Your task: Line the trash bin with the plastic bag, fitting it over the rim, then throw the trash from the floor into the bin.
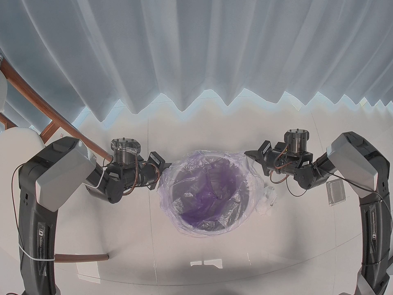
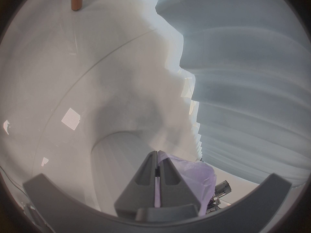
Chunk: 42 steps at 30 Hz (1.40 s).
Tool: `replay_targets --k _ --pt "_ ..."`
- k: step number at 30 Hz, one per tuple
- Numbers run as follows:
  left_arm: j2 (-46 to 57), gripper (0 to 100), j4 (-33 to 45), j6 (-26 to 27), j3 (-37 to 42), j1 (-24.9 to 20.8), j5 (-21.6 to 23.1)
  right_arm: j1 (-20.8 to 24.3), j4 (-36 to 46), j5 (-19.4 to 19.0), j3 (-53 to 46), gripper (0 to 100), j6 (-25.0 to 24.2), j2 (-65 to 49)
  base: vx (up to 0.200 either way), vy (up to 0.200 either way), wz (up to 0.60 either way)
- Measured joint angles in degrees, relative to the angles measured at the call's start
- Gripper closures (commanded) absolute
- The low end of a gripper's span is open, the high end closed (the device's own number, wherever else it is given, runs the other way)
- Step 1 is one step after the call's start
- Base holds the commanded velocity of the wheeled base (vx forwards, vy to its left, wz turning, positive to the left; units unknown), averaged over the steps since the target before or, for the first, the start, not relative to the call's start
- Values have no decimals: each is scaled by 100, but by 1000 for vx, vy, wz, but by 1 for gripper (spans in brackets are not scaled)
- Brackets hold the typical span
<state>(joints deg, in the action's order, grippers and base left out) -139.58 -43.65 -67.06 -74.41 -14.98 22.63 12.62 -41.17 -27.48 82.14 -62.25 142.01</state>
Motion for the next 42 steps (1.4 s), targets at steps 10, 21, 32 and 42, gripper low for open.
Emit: replay_targets --k 10,21,32,42 --pt "268 0 -112 -137 84 107 -257 -116 45 235 -277 0 -961 -422 0 0 0" --pt "1569 0 -169 -123 1603 211 -88 -356 -54 304 -2688 0 -245 -1604 0 0 0" --pt "2856 0 -1193 619 3451 -4 44 -129 -974 444 -4513 0 1564 -2175 0 0 0" --pt "4712 0 -1165 718 4322 -108 68 -17 -744 539 -5359 0 1035 -3696 0 0 0"
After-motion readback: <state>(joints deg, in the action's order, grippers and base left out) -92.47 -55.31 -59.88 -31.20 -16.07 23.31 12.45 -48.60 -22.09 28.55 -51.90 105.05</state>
